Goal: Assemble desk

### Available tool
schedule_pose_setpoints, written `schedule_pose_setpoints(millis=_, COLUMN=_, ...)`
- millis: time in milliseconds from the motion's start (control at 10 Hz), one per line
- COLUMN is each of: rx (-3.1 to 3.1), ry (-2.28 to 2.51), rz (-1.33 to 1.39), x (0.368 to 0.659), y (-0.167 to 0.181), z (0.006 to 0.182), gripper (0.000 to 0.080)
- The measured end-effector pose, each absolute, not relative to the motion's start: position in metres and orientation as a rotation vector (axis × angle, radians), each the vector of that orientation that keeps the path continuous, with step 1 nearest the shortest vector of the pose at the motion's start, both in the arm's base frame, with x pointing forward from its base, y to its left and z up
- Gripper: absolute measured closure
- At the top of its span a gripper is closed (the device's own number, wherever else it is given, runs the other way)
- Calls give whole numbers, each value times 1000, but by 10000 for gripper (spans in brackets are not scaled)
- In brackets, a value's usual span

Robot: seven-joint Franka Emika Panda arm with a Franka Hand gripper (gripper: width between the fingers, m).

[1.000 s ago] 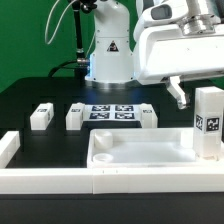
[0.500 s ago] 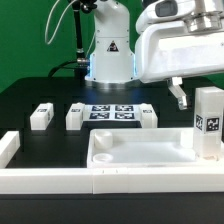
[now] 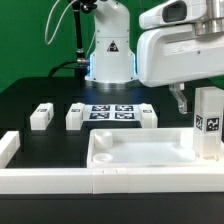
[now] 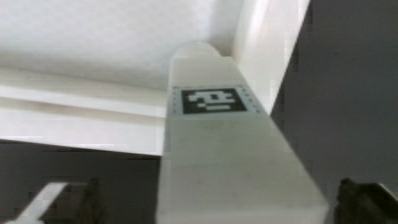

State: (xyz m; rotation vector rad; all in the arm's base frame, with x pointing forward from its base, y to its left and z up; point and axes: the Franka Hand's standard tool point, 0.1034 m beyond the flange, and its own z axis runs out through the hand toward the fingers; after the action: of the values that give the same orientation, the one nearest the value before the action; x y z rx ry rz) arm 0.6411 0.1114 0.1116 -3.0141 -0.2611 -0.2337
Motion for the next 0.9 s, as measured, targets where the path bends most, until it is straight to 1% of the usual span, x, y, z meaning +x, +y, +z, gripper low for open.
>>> schedule_pose_setpoints(millis=100, rx=-3014, ry=-264, rz=-233, x=641, y=111, z=111, gripper=323)
schedule_pose_setpoints(millis=200, rx=-3014, ry=-245, rz=-231, x=641, y=112, z=111, gripper=323)
schedule_pose_setpoints(millis=300, rx=-3013, ry=-106, rz=-223, x=641, y=112, z=111, gripper=463)
schedule_pose_setpoints(millis=400, rx=-3016, ry=-56, rz=-220, x=641, y=109, z=111, gripper=507)
schedule_pose_setpoints(millis=600, rx=-3003, ry=172, rz=-207, x=641, y=106, z=110, gripper=507)
schedule_pose_setpoints(millis=900, rx=-2859, ry=807, rz=-235, x=645, y=99, z=109, gripper=507)
